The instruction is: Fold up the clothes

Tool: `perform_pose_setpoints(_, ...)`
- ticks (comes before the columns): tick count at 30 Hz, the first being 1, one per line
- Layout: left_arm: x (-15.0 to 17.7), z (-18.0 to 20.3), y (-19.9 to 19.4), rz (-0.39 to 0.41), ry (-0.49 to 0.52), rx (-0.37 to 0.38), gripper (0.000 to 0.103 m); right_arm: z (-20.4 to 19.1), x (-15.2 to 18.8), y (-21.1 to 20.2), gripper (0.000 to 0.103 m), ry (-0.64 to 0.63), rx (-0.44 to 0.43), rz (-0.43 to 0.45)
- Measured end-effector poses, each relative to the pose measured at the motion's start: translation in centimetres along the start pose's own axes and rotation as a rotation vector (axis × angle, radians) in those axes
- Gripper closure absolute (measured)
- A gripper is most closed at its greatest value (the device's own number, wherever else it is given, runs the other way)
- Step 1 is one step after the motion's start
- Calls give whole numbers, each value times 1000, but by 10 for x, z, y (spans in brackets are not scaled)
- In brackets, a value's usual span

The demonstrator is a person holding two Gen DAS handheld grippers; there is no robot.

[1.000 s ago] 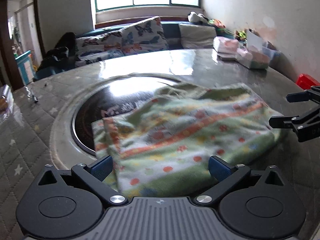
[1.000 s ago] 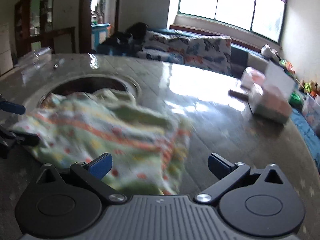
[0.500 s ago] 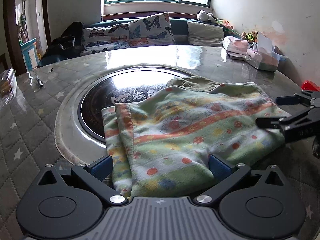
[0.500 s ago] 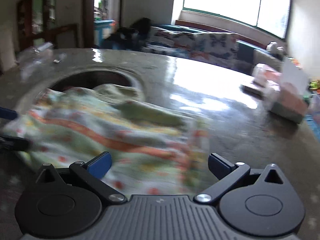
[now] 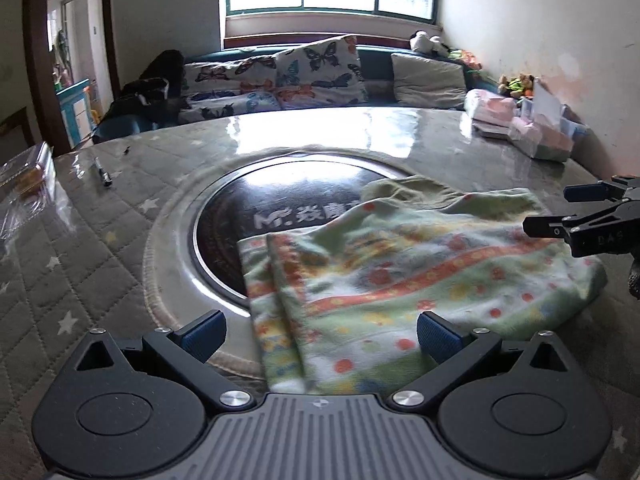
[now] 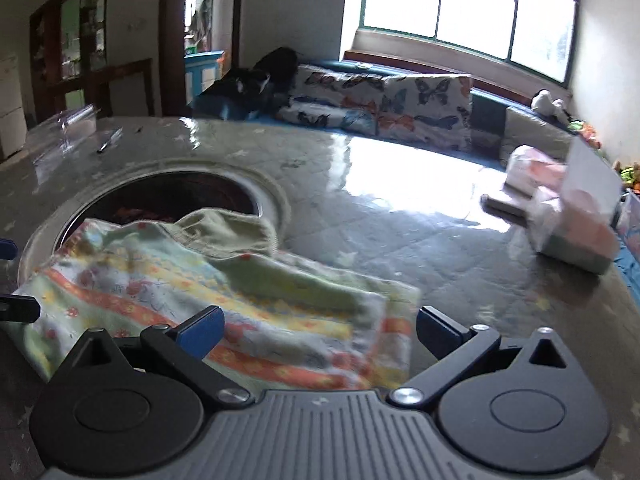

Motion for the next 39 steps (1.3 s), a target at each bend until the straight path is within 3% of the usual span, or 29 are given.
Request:
perform_pose_setpoints(5, 12, -12, 7, -16, -8, -33, 0, 12, 10, 14, 0, 41, 1, -25)
perform_pose_setpoints(7, 13, -15, 6, -20, -18, -31, 0, 20, 11, 12, 0, 14, 72, -36)
perform_pose_setpoints(9, 11, -15, 5, -21, -15, -33, 0, 21, 9, 8, 0, 0, 79, -36)
perform_pose_setpoints(16, -2, -1, 3, 4, -13, -5, 0, -33, -23, 5, 0, -74, -44, 18)
perform_pose_setpoints(19, 0, 6, 8, -3, 4, -4, 0, -55, -26, 18, 0, -120, -58, 12)
perform_pose_setpoints(24, 3, 5, 11, -4, -9, 12, 0, -63, -20, 39, 0, -107, -47, -32)
perform_pose_setpoints(31, 4, 2, 9, -1, -18, 9, 0, -80, -20, -2, 0, -149, -104, 18)
perform_pose_setpoints(39, 7, 1, 8, -1, -21, 0, 0, -102, 13, -17, 0, -207, -139, -19)
Point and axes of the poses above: each gripper's, at about its wrist camera, not at the fingertips, and y roughly the way its jaws point, z to its right, x to its underside, the point moved 10 cm from there along y, roughly the way its jaws point
